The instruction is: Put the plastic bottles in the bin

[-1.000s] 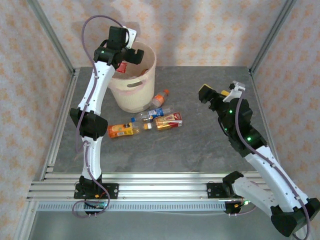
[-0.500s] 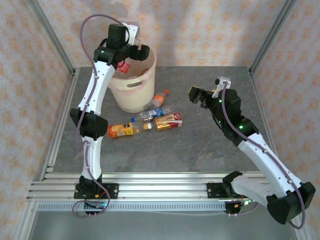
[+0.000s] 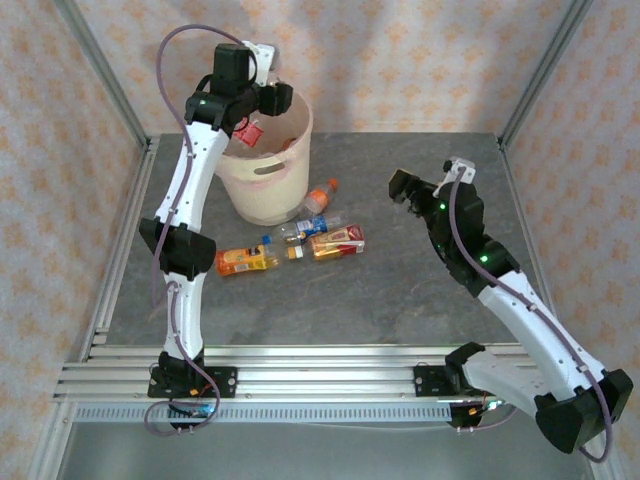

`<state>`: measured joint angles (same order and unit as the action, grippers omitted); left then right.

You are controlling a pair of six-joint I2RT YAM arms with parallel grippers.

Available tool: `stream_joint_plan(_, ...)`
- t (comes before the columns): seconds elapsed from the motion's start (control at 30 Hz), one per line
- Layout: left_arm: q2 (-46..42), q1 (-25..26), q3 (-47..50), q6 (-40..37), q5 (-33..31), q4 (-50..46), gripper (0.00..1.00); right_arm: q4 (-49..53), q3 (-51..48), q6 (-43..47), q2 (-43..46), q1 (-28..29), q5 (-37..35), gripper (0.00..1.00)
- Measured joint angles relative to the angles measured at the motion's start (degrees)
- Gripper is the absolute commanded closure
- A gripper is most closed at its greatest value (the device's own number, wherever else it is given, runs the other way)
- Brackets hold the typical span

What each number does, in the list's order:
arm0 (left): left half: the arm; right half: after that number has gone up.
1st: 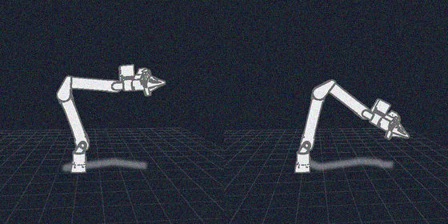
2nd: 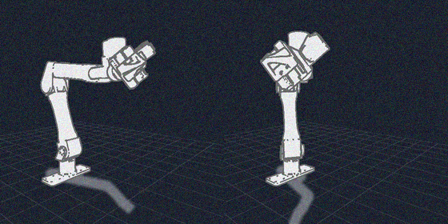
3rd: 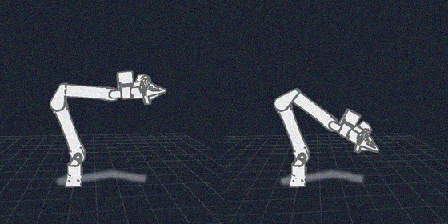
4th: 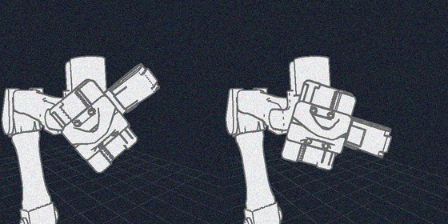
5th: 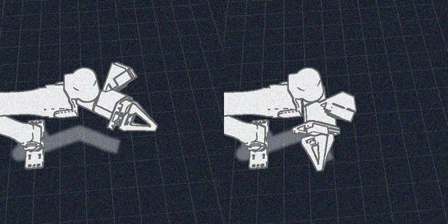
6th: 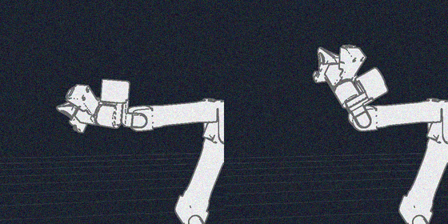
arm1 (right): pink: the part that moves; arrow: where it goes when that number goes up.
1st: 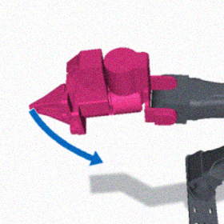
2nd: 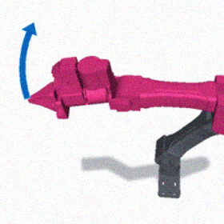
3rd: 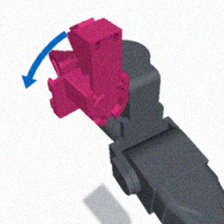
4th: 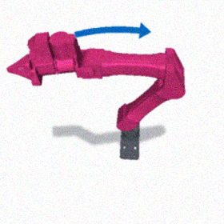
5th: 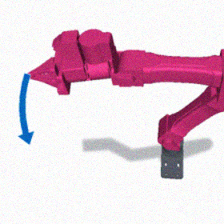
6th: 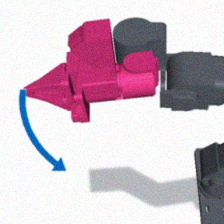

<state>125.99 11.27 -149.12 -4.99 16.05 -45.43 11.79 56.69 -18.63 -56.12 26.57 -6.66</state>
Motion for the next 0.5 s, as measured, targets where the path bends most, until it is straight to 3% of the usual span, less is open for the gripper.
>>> stream_joint_plan(0.23,0.0,0.7,0.5,-3.0,-3.5,-0.2,0.45,3.9,3.3,0.0,-3.5,0.0,-0.3,0.01)
stream_joint_plan(0.5,0.0,1.4,3.6,-8.3,-13.7,-0.4,0.46,5.4,3.5,0.0,-3.6,0.0,-1.4,0.01)
